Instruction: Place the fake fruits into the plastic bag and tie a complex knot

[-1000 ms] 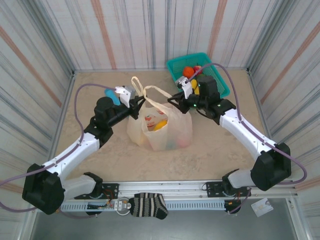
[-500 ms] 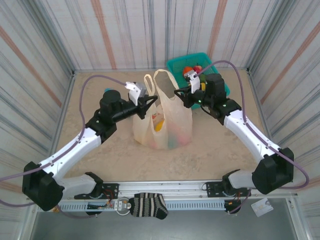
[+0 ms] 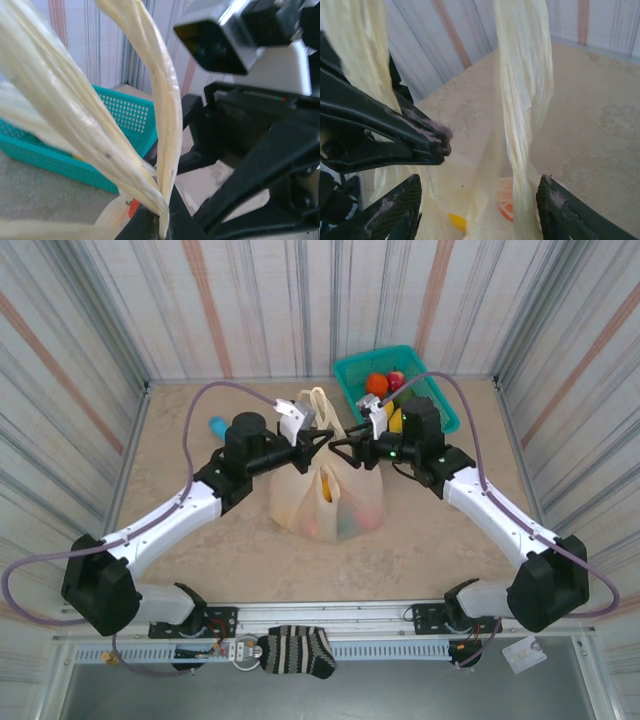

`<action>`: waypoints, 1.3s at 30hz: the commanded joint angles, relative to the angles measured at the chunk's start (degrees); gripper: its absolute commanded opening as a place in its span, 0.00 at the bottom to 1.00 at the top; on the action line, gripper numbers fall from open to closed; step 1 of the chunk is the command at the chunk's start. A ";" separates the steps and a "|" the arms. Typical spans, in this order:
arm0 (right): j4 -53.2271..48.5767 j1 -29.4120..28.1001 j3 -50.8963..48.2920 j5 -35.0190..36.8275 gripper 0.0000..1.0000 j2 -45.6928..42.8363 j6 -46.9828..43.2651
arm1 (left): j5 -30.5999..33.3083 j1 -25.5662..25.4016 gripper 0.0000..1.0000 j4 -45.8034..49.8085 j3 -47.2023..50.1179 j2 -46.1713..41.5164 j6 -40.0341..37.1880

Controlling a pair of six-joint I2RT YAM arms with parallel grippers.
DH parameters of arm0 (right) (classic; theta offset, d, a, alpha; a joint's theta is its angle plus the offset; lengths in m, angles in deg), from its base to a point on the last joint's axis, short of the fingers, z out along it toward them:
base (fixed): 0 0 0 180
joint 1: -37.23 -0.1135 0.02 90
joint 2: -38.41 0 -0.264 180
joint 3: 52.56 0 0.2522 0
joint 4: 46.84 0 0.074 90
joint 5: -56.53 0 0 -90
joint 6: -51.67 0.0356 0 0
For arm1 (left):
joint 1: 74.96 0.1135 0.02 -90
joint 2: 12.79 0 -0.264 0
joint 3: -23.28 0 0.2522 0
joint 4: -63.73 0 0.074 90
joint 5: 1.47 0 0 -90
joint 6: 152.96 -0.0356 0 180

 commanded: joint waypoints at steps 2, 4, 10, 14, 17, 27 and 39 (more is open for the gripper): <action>-2.94 -4.14 0.15 1.83 0.76 -0.03 -6.29 | 2.46 0.03 0.00 -5.97 4.24 -5.44 -1.39; -4.40 -5.67 0.66 6.32 0.81 0.06 -9.40 | 2.50 0.44 0.00 -6.17 5.19 -6.85 -1.49; -5.31 -5.85 1.27 15.68 0.80 1.07 -13.64 | 2.37 0.84 0.00 -4.79 7.99 -11.69 -1.84; -5.91 -5.89 2.29 14.95 0.76 1.90 -14.22 | 6.00 0.91 0.00 -2.83 10.90 -14.96 -1.11; -4.76 -6.03 2.39 15.85 0.76 2.29 -14.22 | 8.51 0.91 0.00 -2.85 13.45 -17.58 -0.06; -11.02 -13.05 9.80 27.51 0.80 9.62 -20.92 | 10.94 0.81 0.00 -2.94 16.14 -20.48 0.41; -8.79 -8.42 8.10 19.49 0.00 4.75 -18.40 | 15.72 0.91 0.00 -2.87 17.50 -21.59 -0.35</action>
